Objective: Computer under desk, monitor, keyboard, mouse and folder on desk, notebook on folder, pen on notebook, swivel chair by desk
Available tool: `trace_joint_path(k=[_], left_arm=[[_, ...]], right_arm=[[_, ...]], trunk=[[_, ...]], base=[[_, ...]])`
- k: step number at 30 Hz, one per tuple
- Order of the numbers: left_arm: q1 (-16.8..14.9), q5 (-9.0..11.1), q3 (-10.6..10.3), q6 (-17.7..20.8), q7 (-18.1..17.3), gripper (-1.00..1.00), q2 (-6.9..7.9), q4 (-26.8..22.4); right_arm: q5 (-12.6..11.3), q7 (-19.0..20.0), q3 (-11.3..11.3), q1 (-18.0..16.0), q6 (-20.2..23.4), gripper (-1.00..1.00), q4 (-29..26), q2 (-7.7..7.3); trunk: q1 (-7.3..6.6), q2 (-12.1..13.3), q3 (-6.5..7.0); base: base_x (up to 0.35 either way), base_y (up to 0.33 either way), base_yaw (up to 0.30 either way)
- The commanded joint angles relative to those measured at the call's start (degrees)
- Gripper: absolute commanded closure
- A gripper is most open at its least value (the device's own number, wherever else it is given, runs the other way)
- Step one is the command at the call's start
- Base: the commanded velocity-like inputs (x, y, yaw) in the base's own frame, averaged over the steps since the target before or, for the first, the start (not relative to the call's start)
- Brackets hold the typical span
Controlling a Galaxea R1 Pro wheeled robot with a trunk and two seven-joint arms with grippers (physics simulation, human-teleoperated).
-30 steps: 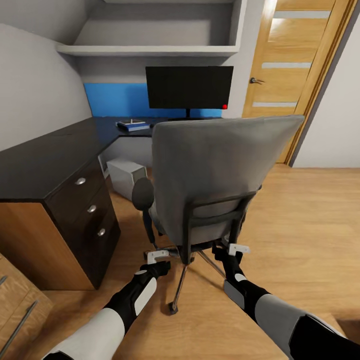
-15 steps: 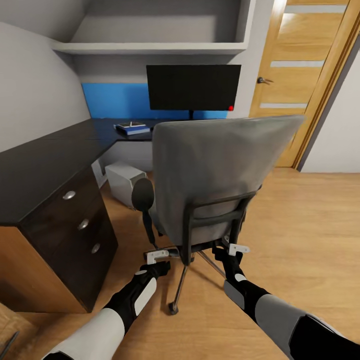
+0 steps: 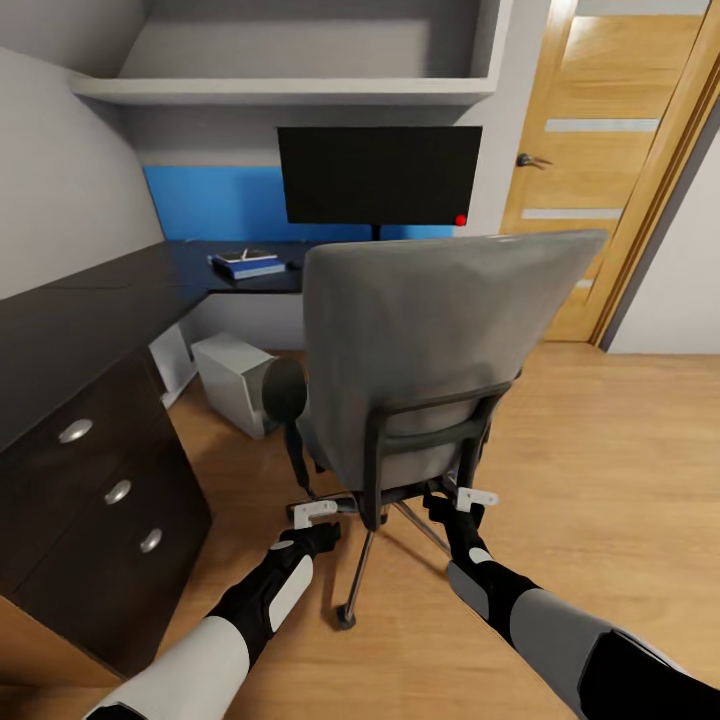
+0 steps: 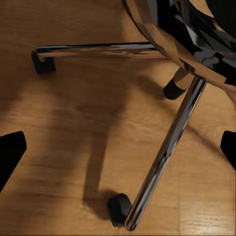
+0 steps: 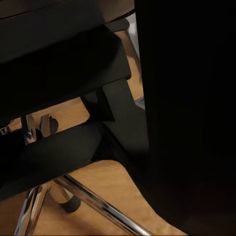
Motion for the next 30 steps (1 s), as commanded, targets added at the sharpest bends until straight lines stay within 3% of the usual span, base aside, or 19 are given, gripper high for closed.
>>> trace_joint_path(k=[1,30], left_arm=[[-0.1,0.3,-0.3,0.1,0.3,-1.00,0.00,-0.2],[-0.1,0.4,-0.3,0.1,0.2,-1.00,0.00,-0.2]], right_arm=[[0.0,-0.4,0.7,0.0,-0.1,-1.00,-0.1,-0.01],[-0.1,-0.4,0.6,0.0,-0.1,-1.00,0.0,-0.08]], trunk=[[0.02,0.0,-0.04],[0.02,0.0,-0.04]], base=[[0.321,-0.133,0.000],[0.298,-0.018,0.000]])
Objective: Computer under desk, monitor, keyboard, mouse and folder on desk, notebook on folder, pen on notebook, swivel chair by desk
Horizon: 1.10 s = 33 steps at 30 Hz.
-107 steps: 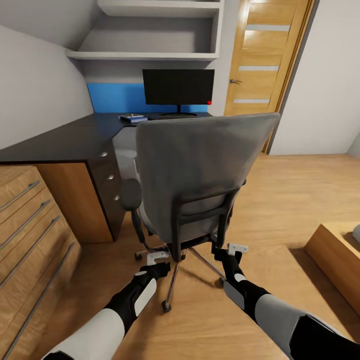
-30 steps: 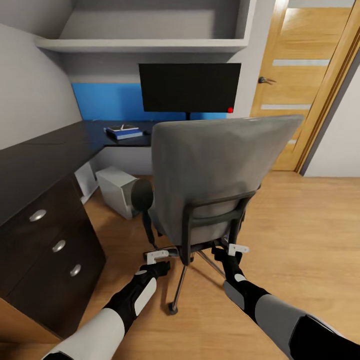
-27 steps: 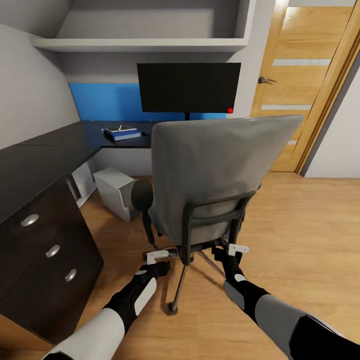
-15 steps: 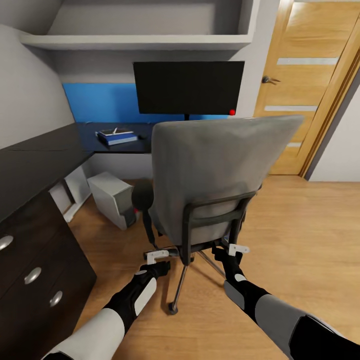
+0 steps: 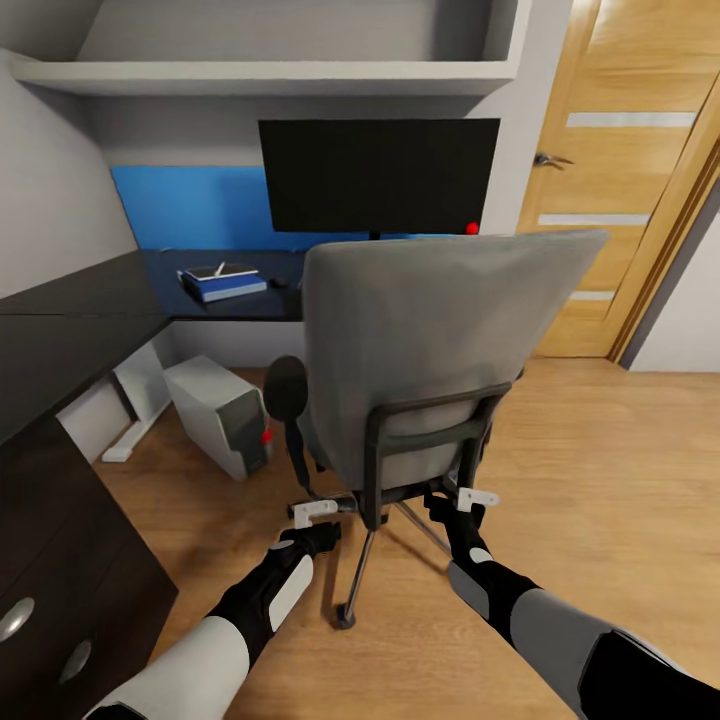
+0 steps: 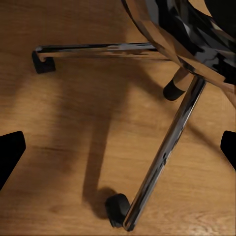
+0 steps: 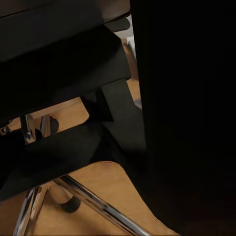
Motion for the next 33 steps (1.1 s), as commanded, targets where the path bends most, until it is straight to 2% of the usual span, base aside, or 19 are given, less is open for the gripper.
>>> trace_joint_path(k=[1,7,21,26,33], left_arm=[[0.0,0.3,-0.2,0.2,0.4,-1.00,0.00,-0.1],[-0.1,0.3,-0.2,0.2,0.4,-1.00,0.00,-0.1],[-0.1,0.3,-0.2,0.3,0.4,-1.00,0.00,-0.1],[0.0,0.3,-0.2,0.3,0.4,-1.00,0.00,-0.1],[0.0,0.3,-0.2,0.2,0.4,-1.00,0.00,-0.1]], right_arm=[[0.0,-0.4,0.7,0.0,-0.1,-1.00,-0.1,-0.01],[0.0,-0.4,0.7,0.0,-0.1,-1.00,0.0,-0.01],[0.0,-0.4,0.7,0.0,-0.1,-1.00,0.2,-0.01],[0.0,-0.4,0.7,0.0,-0.1,-1.00,0.3,-0.01],[0.0,-0.3,0.7,0.0,-0.1,-1.00,0.3,-0.01]], trunk=[[0.01,0.0,-0.05],[0.01,0.0,-0.05],[0.01,0.0,-0.05],[0.01,0.0,-0.05],[0.01,0.0,-0.05]], base=[[0.251,0.000,0.000],[0.201,0.000,0.000],[0.013,0.000,0.000],[-0.127,0.000,0.000],[-0.285,0.000,0.000]])
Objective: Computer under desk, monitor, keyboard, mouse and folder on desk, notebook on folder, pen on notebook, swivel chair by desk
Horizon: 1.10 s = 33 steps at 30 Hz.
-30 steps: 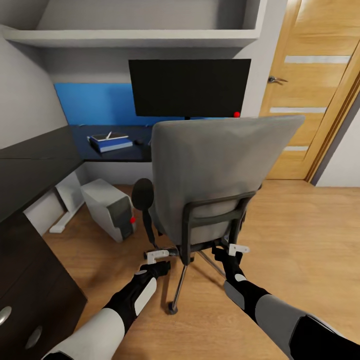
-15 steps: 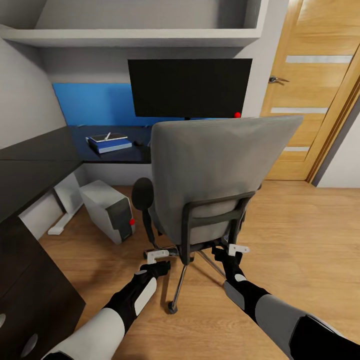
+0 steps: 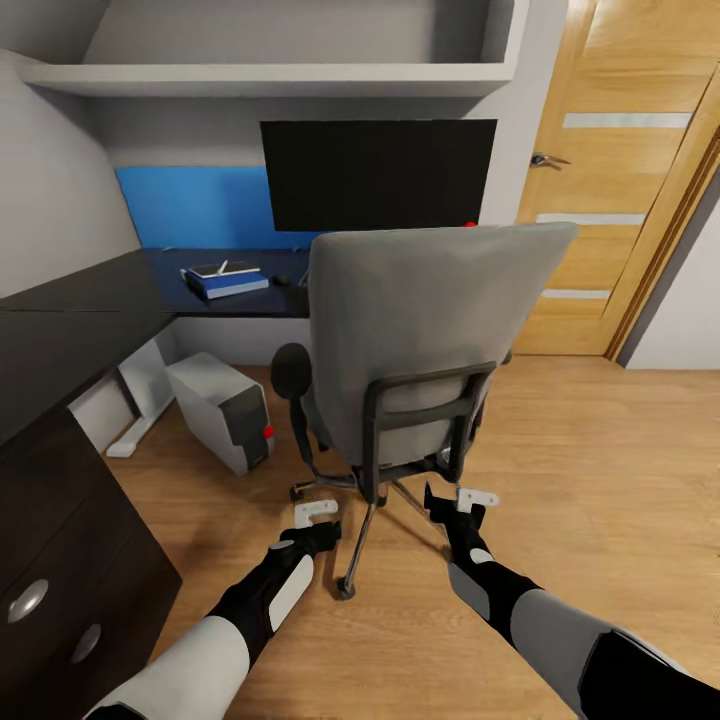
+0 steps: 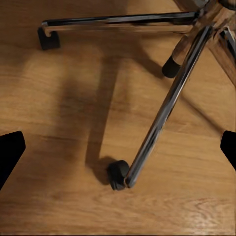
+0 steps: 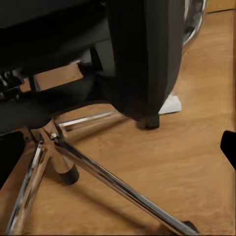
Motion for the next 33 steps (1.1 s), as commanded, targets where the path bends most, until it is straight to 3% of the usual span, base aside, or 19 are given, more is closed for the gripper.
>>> trace_joint_path(k=[1,22,25,33], left_arm=[[0.0,0.3,-0.2,0.2,0.4,-1.00,0.00,-0.1],[0.0,0.2,-0.2,0.2,0.5,-1.00,0.00,-0.1],[0.0,0.3,-0.2,0.3,0.6,-1.00,0.00,-0.1],[0.0,0.3,-0.1,0.3,0.5,-1.00,0.00,-0.1]], right_arm=[[-0.2,-0.4,0.5,0.0,-0.1,-1.00,0.0,-0.01],[-0.2,-0.4,0.5,0.0,-0.1,-1.00,0.1,0.01],[-0.2,-0.4,0.5,0.0,-0.1,-1.00,0.3,0.05],[0.0,-0.4,0.6,0.0,-0.1,-1.00,0.5,0.01]], trunk=[[-0.05,0.0,-0.05],[-0.05,0.0,-0.05],[-0.12,0.0,0.62],[-1.88,3.2,2.05]], base=[[-0.318,0.000,0.000],[-0.333,0.000,0.000],[-0.337,0.000,0.000],[-0.337,0.000,0.000]])
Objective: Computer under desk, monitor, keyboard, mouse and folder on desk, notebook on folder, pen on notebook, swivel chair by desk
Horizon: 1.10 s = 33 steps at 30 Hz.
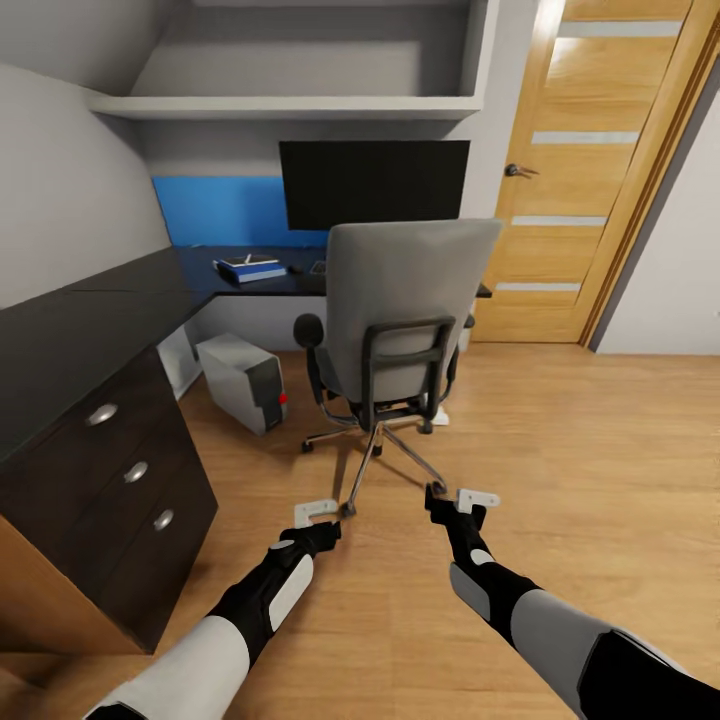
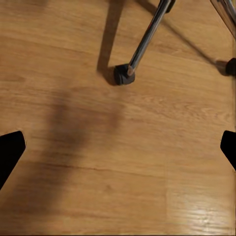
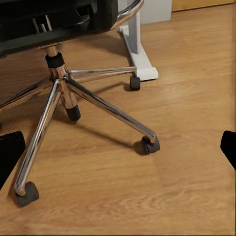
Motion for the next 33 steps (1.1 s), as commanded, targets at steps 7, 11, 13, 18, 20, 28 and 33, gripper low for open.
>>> trace_joint_path(k=[7,11,13,18,20,28,33], left_arm=[[0.0,0.5,0.0,0.3,0.2,-1.00,0.00,-0.1],[0.0,0.5,0.1,0.4,0.3,-1.00,0.00,-0.1],[0.0,0.5,0.1,0.4,0.3,-1.00,0.00,-0.1],[0.0,0.5,0.3,0.4,0.6,-1.00,0.00,-0.2],[0.0,0.5,0.3,0.4,0.6,-1.00,0.00,-0.2],[0.0,0.5,0.1,0.4,0.7,-1.00,0.00,-0.2],[0.0,0.5,0.1,0.4,0.7,-1.00,0.00,-0.2]], right_arm=[[-0.2,-0.4,0.4,0.0,-0.1,-1.00,0.0,0.02],[-0.3,-0.4,0.3,0.0,-0.1,-1.00,0.1,-0.08],[-0.3,-0.4,0.3,0.0,-0.1,-1.00,0.1,-0.10],[-0.3,-0.4,0.4,0.0,-0.1,-1.00,1.1,-0.02],[-0.3,-0.4,0.4,0.0,-0.1,-1.00,1.1,-0.03],[-0.3,-0.4,0.4,0.0,-0.1,-1.00,1.2,0.03],[-0.3,-0.3,0.4,0.0,-0.1,-1.00,1.2,-0.01]], trunk=[[-1.59,2.8,1.21],[-2.47,4.4,1.93],[-2.91,5.2,2.29],[-4.01,7.2,3.19],[-4.44,8.0,3.55],[-6.20,11.2,4.98],[-7.30,13.2,5.88]], base=[[-0.183,0.000,0.000],[-0.031,0.000,0.000],[-0.011,0.000,0.000],[-0.002,0.000,0.000],[-0.040,-0.014,0.000],[-0.239,-0.082,0.000],[-0.315,-0.084,0.000]])
